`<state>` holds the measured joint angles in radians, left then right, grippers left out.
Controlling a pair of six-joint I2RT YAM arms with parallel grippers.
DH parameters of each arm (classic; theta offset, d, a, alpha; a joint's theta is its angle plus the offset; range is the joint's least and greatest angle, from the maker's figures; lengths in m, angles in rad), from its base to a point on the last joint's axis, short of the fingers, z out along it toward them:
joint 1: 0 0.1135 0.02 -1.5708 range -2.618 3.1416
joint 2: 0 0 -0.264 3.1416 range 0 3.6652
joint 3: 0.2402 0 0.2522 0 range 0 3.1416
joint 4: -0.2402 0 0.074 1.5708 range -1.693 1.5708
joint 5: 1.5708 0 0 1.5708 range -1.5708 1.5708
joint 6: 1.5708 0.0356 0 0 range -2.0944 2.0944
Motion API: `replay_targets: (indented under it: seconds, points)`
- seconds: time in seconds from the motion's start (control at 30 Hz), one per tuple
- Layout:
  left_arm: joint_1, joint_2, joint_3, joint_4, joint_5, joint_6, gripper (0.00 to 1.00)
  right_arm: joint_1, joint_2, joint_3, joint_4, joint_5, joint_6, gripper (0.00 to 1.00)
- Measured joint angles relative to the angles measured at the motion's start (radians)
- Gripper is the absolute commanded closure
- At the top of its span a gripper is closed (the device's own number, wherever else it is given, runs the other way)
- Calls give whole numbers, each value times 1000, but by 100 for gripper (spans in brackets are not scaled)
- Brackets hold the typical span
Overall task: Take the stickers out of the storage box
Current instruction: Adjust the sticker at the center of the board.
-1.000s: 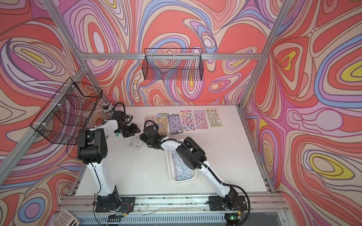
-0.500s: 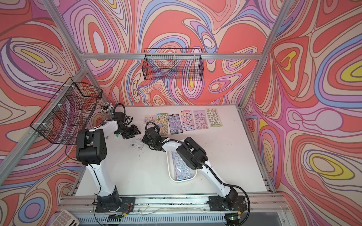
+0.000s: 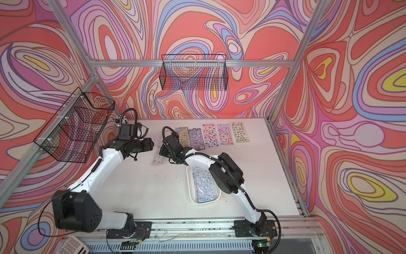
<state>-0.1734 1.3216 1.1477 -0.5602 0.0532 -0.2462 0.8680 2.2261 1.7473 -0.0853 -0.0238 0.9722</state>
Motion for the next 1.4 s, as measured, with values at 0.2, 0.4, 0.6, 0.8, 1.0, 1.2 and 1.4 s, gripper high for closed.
replay_targets:
  seconds: [0.2, 0.4, 0.6, 0.8, 1.0, 1.2, 1.4]
  points:
    - [-145, -216, -92, -23, -84, 69, 41, -57, -98, -55, -41, -74, -25, 100]
    - [-333, -186, -82, -32, -110, 161, 46, -168, -172, -88, -83, -164, -43, 100]
    - [-487, -81, -80, -14, -198, 224, 45, -227, -243, -127, -95, -229, -46, 100]
    - [-538, 3, -80, 61, -314, 259, 38, -237, -261, -151, -95, -263, -44, 100]
    - [-571, 89, -75, 164, -438, 312, 40, -241, -261, -166, -88, -290, -36, 100]
    - [-585, 159, -54, 240, -567, 362, 55, -258, -261, -183, -73, -325, -16, 100]
    - [-586, 189, -50, 287, -636, 389, 80, -271, -261, -203, -50, -349, 2, 100]
